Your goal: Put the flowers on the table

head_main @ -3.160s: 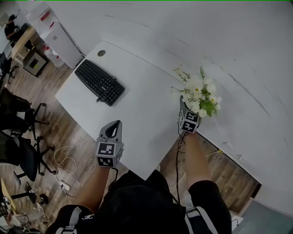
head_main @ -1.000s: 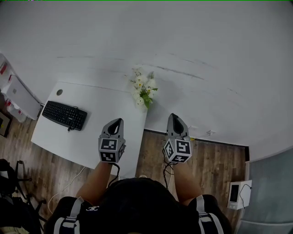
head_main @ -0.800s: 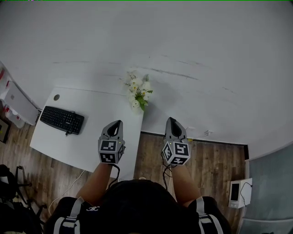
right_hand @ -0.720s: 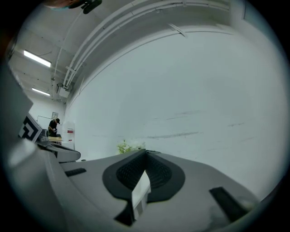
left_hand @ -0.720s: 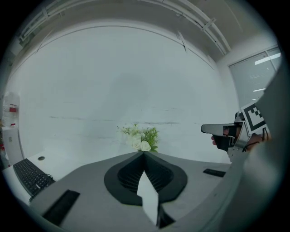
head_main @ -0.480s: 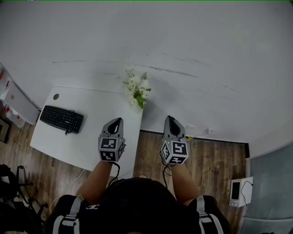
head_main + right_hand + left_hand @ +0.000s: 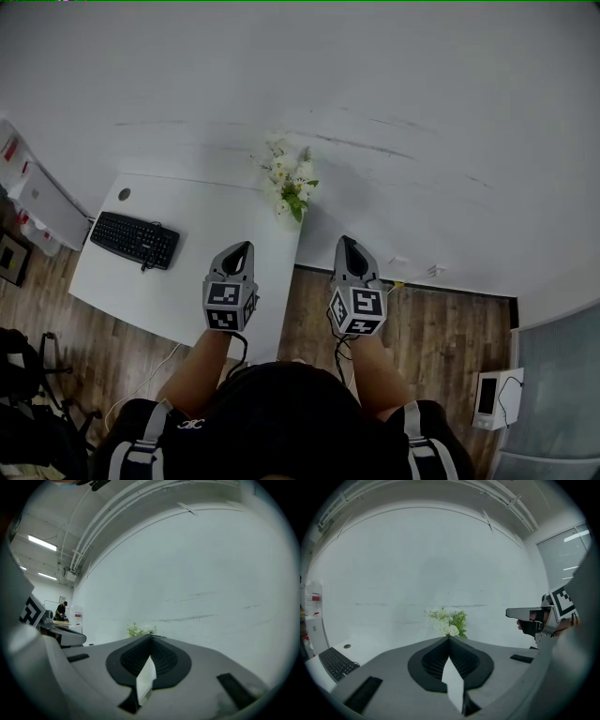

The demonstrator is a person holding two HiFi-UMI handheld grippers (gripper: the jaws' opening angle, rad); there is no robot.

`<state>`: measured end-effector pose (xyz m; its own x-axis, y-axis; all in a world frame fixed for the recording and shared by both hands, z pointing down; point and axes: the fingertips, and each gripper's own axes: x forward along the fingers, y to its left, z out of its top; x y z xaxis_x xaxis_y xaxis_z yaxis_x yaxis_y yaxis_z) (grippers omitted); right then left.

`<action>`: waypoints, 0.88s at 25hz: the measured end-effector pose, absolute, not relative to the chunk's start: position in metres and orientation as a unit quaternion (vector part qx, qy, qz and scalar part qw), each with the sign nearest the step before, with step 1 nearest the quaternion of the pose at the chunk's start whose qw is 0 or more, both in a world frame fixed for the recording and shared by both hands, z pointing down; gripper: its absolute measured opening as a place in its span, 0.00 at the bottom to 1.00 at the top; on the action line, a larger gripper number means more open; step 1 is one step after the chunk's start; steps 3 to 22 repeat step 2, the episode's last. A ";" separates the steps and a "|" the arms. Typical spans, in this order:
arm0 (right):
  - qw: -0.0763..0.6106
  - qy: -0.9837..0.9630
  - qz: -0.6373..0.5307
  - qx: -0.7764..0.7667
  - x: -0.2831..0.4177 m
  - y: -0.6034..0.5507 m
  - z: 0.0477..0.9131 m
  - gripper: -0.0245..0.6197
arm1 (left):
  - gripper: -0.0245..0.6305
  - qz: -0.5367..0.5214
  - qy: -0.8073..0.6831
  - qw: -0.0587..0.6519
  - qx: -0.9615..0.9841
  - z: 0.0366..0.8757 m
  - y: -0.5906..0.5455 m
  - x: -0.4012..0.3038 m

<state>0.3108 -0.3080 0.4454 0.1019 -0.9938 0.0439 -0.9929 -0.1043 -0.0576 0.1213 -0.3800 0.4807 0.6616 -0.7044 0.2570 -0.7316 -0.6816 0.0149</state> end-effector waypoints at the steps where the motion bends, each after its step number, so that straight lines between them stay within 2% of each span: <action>1: 0.006 0.671 -0.036 -0.741 0.310 -0.308 0.446 0.04 | 0.04 0.117 -0.396 0.058 0.909 0.481 -0.380 0.121; 22: 0.006 0.672 -0.035 -0.740 0.309 -0.309 0.446 0.04 | 0.04 0.117 -0.397 0.058 0.908 0.481 -0.381 0.120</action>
